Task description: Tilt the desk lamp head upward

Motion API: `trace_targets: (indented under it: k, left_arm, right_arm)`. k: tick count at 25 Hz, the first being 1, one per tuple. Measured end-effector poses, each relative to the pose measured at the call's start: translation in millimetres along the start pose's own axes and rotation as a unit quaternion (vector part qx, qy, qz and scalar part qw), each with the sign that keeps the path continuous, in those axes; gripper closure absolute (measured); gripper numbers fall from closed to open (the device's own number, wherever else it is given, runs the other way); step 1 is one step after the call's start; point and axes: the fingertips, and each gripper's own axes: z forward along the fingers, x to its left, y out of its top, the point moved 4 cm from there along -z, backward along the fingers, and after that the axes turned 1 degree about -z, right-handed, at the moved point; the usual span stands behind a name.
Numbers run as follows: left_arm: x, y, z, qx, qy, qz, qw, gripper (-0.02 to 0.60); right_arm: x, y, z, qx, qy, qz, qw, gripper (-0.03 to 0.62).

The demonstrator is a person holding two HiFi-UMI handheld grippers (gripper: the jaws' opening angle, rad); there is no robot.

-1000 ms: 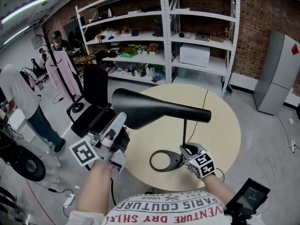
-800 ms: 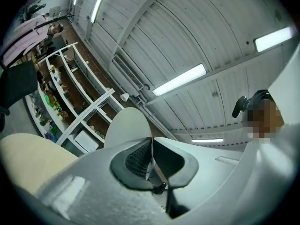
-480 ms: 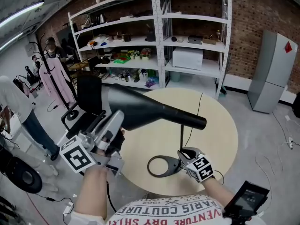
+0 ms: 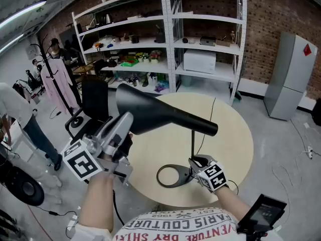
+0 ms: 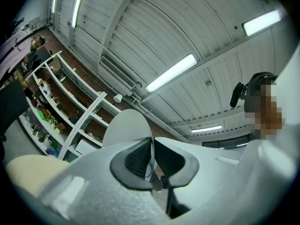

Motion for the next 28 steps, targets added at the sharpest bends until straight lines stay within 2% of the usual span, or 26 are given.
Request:
trace_targets:
  k: [4, 7, 10, 13, 15, 16, 18, 21, 25, 28]
  left_arm:
    - [-3, 0, -3, -0.006, 0.002, 0.024, 0.9997, 0.549]
    - [0, 2, -21, -0.02, 0.028, 0.033, 0.9989, 0.473]
    - [1, -8, -53, -0.024, 0.068, 0.041, 0.9966, 0.457]
    - [0, -43, -80, 0.011, 0.101, 0.055, 0.9933, 0.462]
    - [-4, -75, -89, 0.053, 0.109, 0.07, 0.9902, 0.5]
    - [-8, -91, -89, 0.078, 0.108, 0.082, 0.9877, 0.579]
    - [-21, -124, -83, 0.128, 0.086, 0.097, 0.9832, 0.58]
    - [-49, -163, -72, 0.179, 0.032, 0.093, 0.979, 0.58]
    - [-82, -197, -86, 0.209, -0.007, 0.063, 0.9759, 0.58]
    - [-103, -212, -113, 0.223, -0.012, 0.039, 0.9739, 0.58]
  right_arm:
    - [0, 2, -6, 0.003, 0.01, 0.016, 1.0, 0.548]
    - [-2, 11, -16, -0.02, 0.006, 0.029, 0.999, 0.533]
    - [-2, 19, -36, -0.048, -0.007, 0.033, 0.998, 0.517]
    - [0, 23, -61, -0.073, -0.001, 0.062, 0.995, 0.517]
    - [8, 26, -74, -0.085, 0.019, 0.072, 0.994, 0.517]
    - [14, 28, -80, -0.09, 0.029, 0.07, 0.993, 0.526]
    - [29, 31, -95, -0.099, 0.045, 0.062, 0.992, 0.583]
    - [54, 37, -119, -0.111, 0.065, 0.06, 0.99, 0.588]
    - [97, 33, -147, -0.098, 0.093, 0.05, 0.99, 0.588]
    - [133, 31, -169, -0.092, 0.106, 0.053, 0.989, 0.588]
